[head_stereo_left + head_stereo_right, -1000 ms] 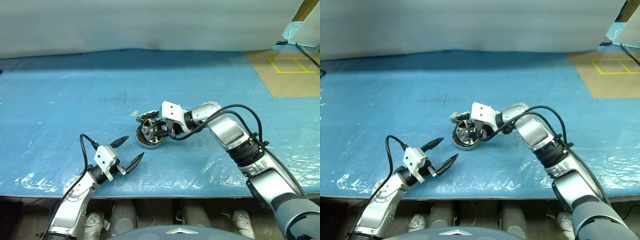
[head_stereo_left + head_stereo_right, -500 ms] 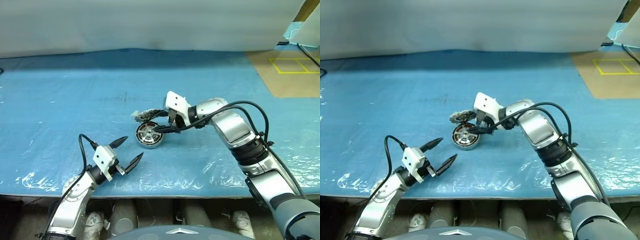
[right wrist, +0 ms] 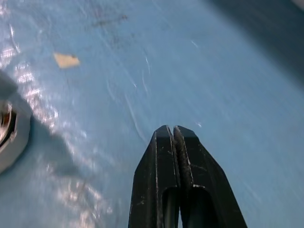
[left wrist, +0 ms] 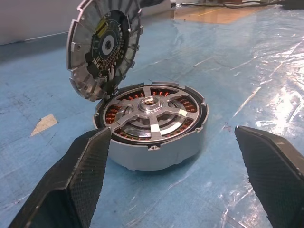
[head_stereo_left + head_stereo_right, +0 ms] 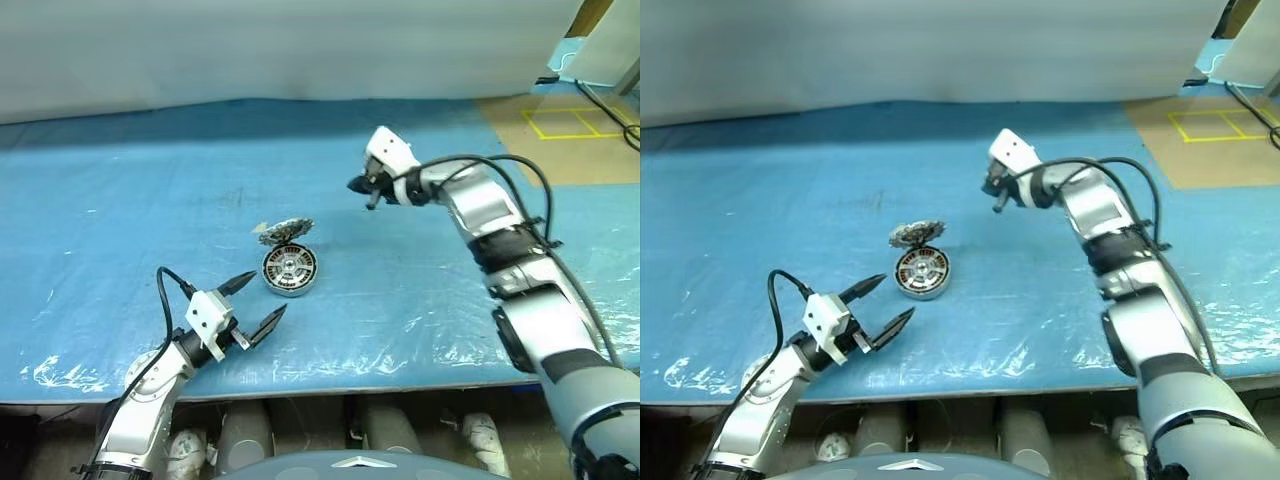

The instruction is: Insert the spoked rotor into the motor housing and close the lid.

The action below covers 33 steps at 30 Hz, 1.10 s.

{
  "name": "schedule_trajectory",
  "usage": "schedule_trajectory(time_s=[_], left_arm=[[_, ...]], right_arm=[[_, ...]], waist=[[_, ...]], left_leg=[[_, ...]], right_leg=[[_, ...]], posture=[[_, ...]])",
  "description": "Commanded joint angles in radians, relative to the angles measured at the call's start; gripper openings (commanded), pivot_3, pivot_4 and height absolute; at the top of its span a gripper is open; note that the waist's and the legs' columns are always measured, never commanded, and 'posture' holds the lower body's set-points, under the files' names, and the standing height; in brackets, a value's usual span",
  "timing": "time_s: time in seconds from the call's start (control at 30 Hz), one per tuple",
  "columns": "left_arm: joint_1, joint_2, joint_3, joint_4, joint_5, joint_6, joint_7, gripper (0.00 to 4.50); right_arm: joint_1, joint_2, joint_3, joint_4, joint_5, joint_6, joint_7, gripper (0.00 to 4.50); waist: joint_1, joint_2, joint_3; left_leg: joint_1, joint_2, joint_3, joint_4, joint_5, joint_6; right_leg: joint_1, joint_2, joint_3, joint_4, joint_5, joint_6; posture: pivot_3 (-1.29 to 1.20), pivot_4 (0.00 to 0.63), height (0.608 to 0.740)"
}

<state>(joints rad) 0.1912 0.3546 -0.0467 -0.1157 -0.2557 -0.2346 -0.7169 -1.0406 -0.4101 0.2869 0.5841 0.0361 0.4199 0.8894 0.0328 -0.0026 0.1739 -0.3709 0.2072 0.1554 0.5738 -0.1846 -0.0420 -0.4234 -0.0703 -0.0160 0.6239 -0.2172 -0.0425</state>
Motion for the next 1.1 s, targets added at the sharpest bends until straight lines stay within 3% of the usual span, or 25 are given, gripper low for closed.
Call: schedule_trajectory(time_s=[0.03, 0.23, 0.47, 0.67, 1.1], left_arm=[[0.005, 0.006, 0.011, -0.01, -0.012, -0.028, -0.009, 4.39], [0.015, 0.008, 0.015, -0.011, -0.009, -0.036, -0.007, 4.39], [0.034, 0.014, 0.023, -0.014, -0.007, -0.043, 0.001, 4.39], [0.017, 0.016, 0.021, 0.003, -0.006, -0.044, -0.002, 4.39], [-0.008, 0.027, 0.025, 0.019, -0.013, -0.034, -0.02, 4.39]], right_arm=[[-0.091, 0.086, -0.056, 0.184, 0.039, -0.172, 0.056, 0.05], [-0.183, 0.194, -0.137, 0.394, 0.124, -0.098, 0.274, 0.05], [-0.082, 0.154, -0.081, 0.226, 0.151, 0.117, 0.556, 0.05], [0.091, 0.147, -0.026, -0.023, 0.159, 0.233, 0.551, 0.05], [0.329, 0.188, 0.02, -0.298, 0.183, 0.351, 0.374, 0.05]], waist=[[0.006, 0.0, 0.0], [0.024, 0.0, 0.0], [0.025, 0.0, 0.0], [0.032, 0.0, 0.0], [0.036, 0.0, 0.0]], left_leg=[[-0.002, 0.0, 0.0, 0.0, 0.0, 0.0], [-0.012, 0.001, -0.001, 0.002, 0.0, 0.003], [-0.01, 0.006, -0.002, 0.004, 0.0, 0.002], [-0.007, 0.006, -0.001, 0.004, 0.0, 0.002], [-0.005, 0.006, -0.001, 0.004, 0.0, 0.001]], right_leg=[[-0.001, 0.0, 0.0, -0.001, 0.0, 0.0], [-0.006, -0.002, -0.006, -0.001, 0.0, -0.001], [-0.005, -0.002, -0.006, 0.0, 0.0, -0.001], [-0.002, -0.002, -0.006, 0.0, 0.0, -0.001], [0.0, -0.002, -0.005, 0.0, 0.0, -0.001]], posture=[[0.0, 0.15, 0.74], [0.0, 0.15, 0.74], [0.0, 0.15, 0.74], [0.0, 0.15, 0.74], [0.0, 0.15, 0.74]])
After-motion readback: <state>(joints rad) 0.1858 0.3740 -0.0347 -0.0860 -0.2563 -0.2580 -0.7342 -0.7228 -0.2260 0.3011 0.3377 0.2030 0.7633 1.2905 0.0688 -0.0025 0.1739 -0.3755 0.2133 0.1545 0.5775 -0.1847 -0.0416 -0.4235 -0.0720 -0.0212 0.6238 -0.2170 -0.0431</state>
